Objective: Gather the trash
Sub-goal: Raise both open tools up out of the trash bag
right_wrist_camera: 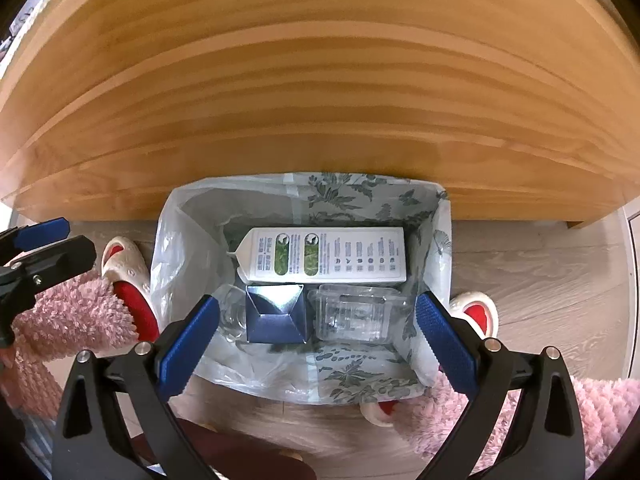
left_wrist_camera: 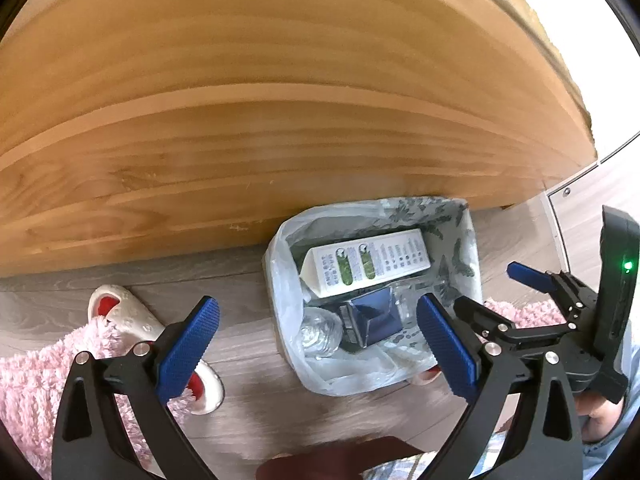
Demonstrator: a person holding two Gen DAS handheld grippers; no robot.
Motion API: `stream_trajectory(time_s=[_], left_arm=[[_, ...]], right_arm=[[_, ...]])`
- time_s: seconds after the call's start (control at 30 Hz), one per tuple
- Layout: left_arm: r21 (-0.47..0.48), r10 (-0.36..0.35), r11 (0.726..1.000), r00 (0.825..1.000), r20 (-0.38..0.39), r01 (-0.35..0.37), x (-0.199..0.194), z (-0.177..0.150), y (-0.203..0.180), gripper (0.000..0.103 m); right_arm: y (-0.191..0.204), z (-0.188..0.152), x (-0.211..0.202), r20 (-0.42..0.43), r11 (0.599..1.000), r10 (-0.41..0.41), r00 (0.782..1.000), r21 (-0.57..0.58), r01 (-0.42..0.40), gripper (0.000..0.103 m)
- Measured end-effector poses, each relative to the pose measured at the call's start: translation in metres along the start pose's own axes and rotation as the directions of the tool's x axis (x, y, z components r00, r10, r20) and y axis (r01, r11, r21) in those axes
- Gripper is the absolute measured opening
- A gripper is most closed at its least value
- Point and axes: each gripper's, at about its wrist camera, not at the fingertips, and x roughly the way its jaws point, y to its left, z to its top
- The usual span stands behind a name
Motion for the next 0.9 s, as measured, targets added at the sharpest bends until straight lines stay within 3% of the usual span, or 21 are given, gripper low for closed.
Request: stream_trajectory(time_s=[0.33, 0.5, 0.8, 0.9], left_arm=[[0.036, -0.017, 0.999, 0.991, 0.132, 0.012, -0.028, 0.004, -0.01, 0.096], [0.069, -0.011, 0.998, 0.98, 0.197, -0.003, -0.04, 0.005, -0.015, 0.096], [0.101, -0.026, 0.995, 0.957, 0.291, -0.004, -0.062, 0.008, -0.02, 0.096], [0.121, -0.03, 0.993, 0.944, 0.329, -0.01, -0.072, 0.008, -0.024, 0.096]], right_arm=[[-0.002, 0.002, -0.025, 0.101, 1.0, -0.012, 0.995, 0.015, 0.01, 0.094], [-0.005, 0.002, -0.045, 0.187, 0.999, -0.023, 0.982, 0.039, 0.016, 0.094], [-0.015, 0.0, -0.084, 0.365, 0.997, -0.031, 0.931, 0.074, 0.005, 0.094], [-0.017, -0.002, -0.097, 0.429, 0.997, -0.038, 0.903, 0.075, 0.006, 0.094]])
